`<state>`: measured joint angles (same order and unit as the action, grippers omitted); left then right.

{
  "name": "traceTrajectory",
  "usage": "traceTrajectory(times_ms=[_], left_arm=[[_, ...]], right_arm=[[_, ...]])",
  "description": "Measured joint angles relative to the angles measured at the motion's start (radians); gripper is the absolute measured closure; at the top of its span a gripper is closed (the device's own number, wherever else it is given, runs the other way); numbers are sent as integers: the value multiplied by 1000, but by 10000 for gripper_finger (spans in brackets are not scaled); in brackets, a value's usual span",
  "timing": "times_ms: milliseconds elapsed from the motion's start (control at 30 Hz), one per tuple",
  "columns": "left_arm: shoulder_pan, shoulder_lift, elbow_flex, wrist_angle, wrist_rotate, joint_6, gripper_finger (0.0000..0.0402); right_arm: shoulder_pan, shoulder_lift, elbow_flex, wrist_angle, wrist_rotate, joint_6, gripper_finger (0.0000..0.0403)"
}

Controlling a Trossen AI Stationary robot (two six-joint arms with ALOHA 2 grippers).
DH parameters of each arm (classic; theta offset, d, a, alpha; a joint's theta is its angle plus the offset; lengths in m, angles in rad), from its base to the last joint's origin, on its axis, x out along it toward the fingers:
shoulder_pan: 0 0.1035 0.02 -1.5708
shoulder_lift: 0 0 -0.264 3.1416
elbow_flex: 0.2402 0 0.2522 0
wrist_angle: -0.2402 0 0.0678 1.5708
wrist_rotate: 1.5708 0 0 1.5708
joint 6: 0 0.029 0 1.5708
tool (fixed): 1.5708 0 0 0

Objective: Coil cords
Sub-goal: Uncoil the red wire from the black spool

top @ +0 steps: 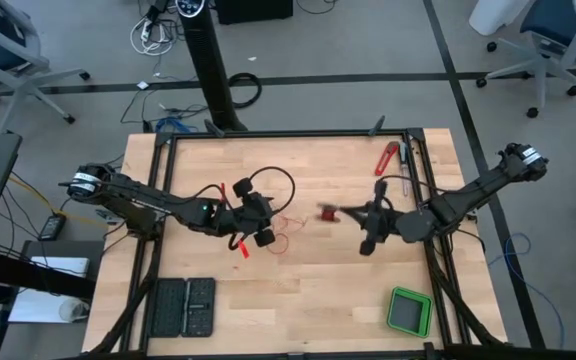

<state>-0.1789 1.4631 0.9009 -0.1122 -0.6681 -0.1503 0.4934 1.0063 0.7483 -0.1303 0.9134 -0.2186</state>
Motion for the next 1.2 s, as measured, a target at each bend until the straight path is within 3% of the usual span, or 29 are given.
traceTrajectory(times_ms=[133,233,400,833,1067,1200], left_arm=[[-6,0,0,-9,69,-36,157],[-7,0,0,33,159,-57,134],[-7,0,0,213,198,-60,128],[-7,83,1,477,194,103,162],[-6,127,1,512,104,169,189],[-7,128,1,513,63,168,228]], right_arm=[[-3,-26,0,1,139,16,403],[-8,-38,0,19,134,15,403],[-24,-23,0,143,129,-10,403],[-42,55,0,347,45,-44,403],[-44,87,0,379,25,-81,403],[-44,87,0,386,25,-81,403]])
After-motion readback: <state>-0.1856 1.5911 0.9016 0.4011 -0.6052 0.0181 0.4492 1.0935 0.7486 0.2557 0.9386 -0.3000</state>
